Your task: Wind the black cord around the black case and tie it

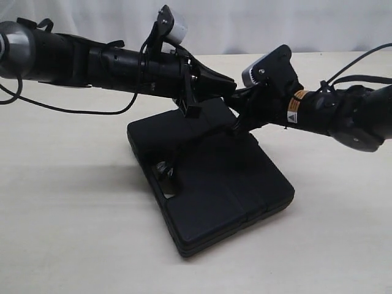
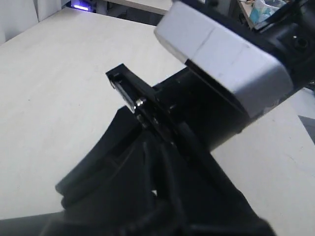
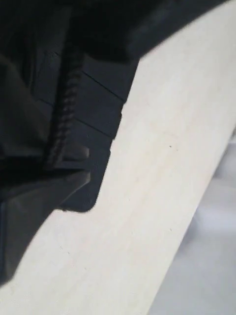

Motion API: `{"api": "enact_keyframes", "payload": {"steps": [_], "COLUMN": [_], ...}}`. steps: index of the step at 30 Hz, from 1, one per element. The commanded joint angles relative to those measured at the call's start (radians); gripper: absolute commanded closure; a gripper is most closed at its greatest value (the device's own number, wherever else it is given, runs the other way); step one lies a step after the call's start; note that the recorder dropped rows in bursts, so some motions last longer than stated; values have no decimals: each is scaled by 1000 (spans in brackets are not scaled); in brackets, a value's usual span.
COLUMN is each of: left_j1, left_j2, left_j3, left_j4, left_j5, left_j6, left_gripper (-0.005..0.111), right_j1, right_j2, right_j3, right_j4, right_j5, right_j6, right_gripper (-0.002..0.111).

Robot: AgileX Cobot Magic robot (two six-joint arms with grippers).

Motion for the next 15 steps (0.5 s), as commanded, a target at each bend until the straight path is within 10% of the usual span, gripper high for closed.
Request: {"api": "enact_keyframes", "payload": {"steps": [1,8,15], "left_j1": [0,2,0], "left_j2": [-6,-7,-5], "left_j3": [-8,-8,-8], "left_j4": [18,107,540], "left_j5": [40,105,36], "left_j6": [2,2,-21], "left_gripper": [99,52,49], "right_j1": [-9,-11,-11], "right_j2": [-48,-65,-73], "right_j3": [-9,-9,-9], "right_j4": [228,543,772], "right_j5": [32,103,129], "right_j6": [-154,-387,-556], "right_gripper": [104,104,104]}}
